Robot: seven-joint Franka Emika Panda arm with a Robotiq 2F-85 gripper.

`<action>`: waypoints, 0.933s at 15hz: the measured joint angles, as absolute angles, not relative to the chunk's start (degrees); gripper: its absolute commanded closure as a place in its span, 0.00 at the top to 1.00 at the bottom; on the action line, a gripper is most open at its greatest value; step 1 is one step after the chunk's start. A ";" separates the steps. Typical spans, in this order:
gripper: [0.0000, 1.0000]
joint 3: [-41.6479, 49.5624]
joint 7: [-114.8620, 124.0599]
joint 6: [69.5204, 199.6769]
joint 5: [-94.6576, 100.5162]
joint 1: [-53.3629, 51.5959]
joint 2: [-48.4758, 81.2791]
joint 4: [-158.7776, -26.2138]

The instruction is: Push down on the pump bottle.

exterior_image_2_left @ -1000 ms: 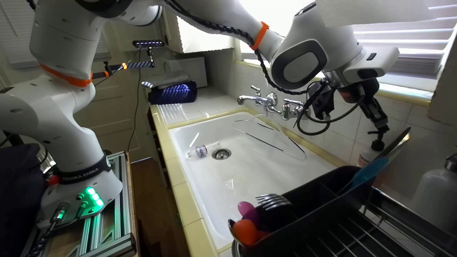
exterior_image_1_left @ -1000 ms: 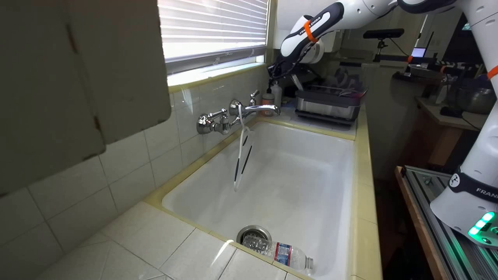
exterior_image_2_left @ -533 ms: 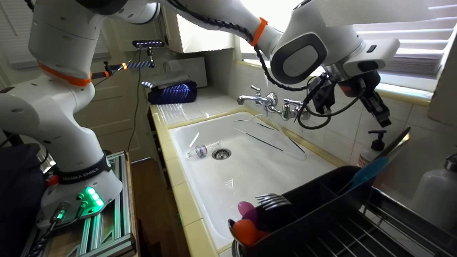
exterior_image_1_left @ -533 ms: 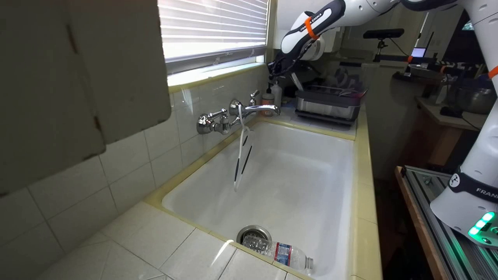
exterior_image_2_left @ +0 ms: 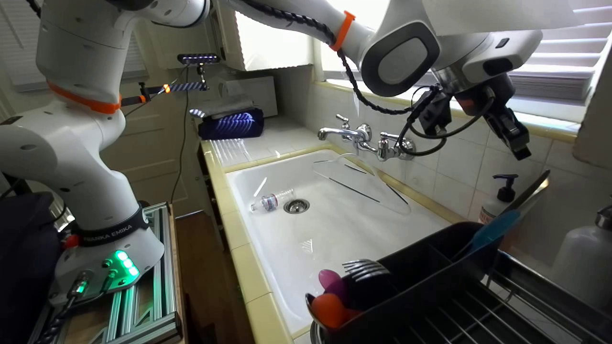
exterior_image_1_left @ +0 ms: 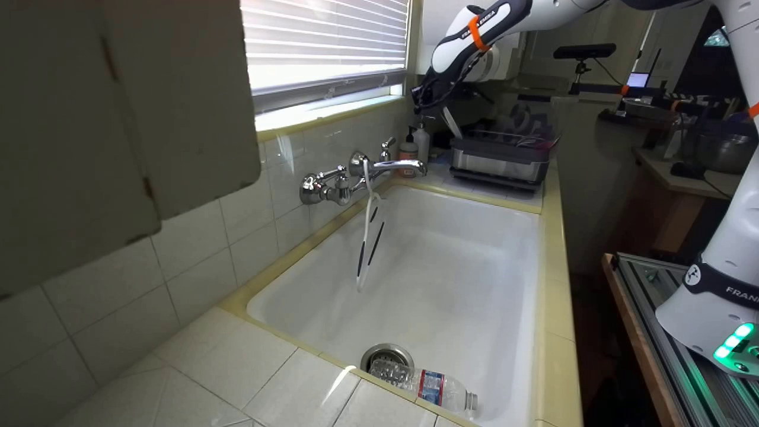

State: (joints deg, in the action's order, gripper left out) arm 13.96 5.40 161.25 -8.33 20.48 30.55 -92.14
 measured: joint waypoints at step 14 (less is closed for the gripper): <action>0.00 17.48 13.06 139.31 2.06 14.21 14.28 -102.20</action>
State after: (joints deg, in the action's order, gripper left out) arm 17.48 13.06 139.31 2.06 14.21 14.28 -102.20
